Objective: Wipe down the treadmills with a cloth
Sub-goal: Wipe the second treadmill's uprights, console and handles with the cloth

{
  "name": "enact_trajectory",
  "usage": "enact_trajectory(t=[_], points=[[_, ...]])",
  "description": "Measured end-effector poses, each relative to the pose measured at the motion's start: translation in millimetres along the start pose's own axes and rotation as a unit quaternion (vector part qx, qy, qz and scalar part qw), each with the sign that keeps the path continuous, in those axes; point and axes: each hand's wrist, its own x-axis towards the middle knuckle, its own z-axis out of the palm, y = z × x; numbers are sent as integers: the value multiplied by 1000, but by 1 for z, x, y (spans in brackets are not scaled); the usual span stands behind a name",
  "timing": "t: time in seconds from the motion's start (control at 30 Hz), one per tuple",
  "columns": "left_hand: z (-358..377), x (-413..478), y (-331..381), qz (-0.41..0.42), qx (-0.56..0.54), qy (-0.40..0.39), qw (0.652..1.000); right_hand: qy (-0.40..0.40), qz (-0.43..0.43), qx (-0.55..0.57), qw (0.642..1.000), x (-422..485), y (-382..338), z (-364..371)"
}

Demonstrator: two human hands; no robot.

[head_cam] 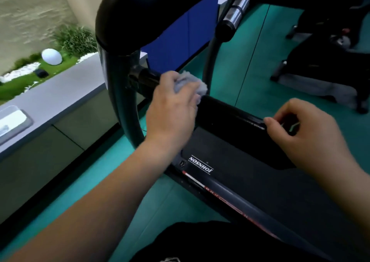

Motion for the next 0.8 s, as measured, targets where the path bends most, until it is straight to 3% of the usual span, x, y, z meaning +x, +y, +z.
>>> enact_trajectory(t=[0.07,0.3,0.43,0.57,0.7,0.8], points=[[-1,-2,-6,23,-13,-2,1000,4,12,5,1000,-1,-1,1],[6,32,-56,-138,-40,95,985,2,13,25,1000,-2,-1,3],[32,-31,15,-102,-138,133,976,0,15,45,999,-1,0,3],[46,-64,47,-71,-156,149,974,-4,16,46,999,0,2,2],[44,-24,9,-171,-148,208,952,-43,19,46,998,3,4,-3],[45,1,-19,-283,-184,262,904,-68,10,35,997,5,4,-7]])
